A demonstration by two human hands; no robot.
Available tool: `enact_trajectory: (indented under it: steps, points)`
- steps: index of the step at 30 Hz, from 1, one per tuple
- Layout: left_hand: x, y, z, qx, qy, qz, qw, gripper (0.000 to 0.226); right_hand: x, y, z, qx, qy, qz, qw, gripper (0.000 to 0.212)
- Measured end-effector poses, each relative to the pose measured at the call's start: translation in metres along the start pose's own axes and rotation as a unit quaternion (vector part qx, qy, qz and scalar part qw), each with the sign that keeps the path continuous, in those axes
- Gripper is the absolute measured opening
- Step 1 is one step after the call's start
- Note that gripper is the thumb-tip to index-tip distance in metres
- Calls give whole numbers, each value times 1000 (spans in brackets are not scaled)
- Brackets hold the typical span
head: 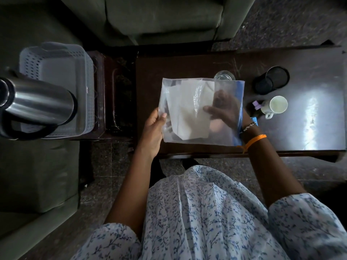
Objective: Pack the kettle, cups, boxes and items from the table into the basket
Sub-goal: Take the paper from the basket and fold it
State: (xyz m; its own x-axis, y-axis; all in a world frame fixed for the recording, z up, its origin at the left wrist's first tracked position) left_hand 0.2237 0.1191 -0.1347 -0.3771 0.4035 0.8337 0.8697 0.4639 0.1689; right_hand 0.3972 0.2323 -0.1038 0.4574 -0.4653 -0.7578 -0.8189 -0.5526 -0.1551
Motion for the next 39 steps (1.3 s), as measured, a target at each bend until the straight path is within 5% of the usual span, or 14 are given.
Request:
enact_trajectory:
  steps: [4, 8, 12, 18, 25, 30, 39]
  points:
    - [2, 5, 1, -14, 6, 25, 1000, 30, 1, 3, 2, -31, 20, 6, 999, 19]
    - [0, 13, 3, -18, -1, 13, 1000, 30, 4, 9, 0, -61, 62, 39, 995, 38]
    - [-4, 12, 7, 53, -7, 42, 998, 25, 4, 9, 2, -66, 66, 60, 994, 31]
    - [-8, 3, 15, 143, 6, 113, 983, 23, 20, -33, 3, 73, 19, 53, 996, 17]
    - [-8, -6, 21, 231, 4, 140, 963, 49, 24, -82, -6, 223, -56, 63, 971, 46]
    - [8, 15, 23, 141, 109, 237, 955, 59, 6, -92, -13, 169, -82, 34, 982, 63]
    - [26, 66, 24, -28, 164, 353, 921, 37, -4, -54, -11, 107, -37, -203, 973, 20]
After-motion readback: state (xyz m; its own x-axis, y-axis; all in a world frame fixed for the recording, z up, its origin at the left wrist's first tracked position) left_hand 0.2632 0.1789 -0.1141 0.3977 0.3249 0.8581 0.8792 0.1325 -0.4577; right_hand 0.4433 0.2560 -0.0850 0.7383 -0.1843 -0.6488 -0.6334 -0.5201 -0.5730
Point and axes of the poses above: each hand's wrist, its own z-axis towards the middle knuckle, its own y-axis out of the palm, x = y × z, the point moved 3 cm from there along z, towards the middle knuckle, and after that the axes turned 9 degrees about y, right-handed, at the moved point
